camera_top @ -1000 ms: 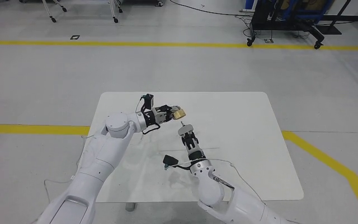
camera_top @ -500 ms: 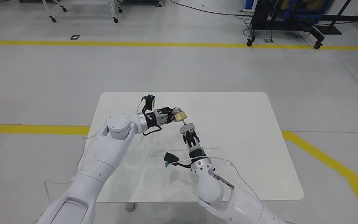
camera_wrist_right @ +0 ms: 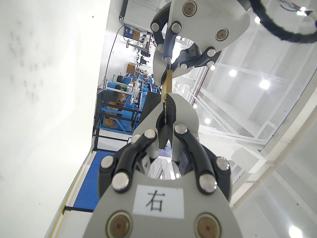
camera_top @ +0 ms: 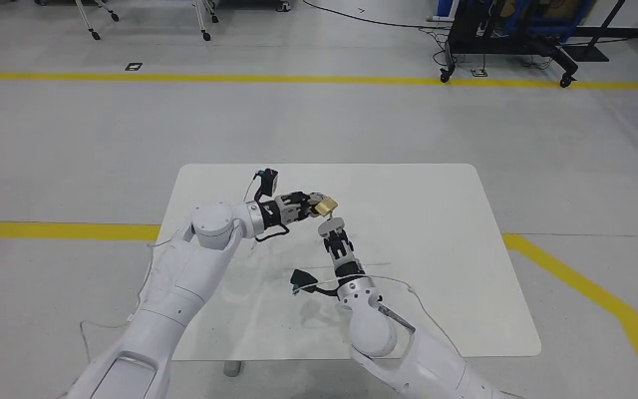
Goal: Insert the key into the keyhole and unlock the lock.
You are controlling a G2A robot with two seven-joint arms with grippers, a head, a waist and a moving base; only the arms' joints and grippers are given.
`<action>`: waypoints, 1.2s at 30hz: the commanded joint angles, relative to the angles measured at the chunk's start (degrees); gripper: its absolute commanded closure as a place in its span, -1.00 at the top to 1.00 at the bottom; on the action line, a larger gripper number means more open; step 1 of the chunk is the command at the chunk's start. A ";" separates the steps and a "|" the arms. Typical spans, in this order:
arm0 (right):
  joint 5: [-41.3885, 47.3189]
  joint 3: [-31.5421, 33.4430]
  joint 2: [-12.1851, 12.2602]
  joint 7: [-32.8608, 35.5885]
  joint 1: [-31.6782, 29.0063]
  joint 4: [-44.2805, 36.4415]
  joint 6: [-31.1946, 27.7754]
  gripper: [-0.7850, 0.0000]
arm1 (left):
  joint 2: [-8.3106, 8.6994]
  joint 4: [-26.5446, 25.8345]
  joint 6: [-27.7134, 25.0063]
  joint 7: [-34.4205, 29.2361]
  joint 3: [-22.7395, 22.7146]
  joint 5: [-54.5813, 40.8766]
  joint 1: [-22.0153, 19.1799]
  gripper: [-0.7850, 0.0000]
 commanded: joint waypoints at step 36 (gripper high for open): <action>-0.07 -1.95 4.89 -6.51 -0.12 -1.99 4.23 -1.00 | 0.94 -4.05 -1.92 0.92 -1.52 4.03 2.41 -1.00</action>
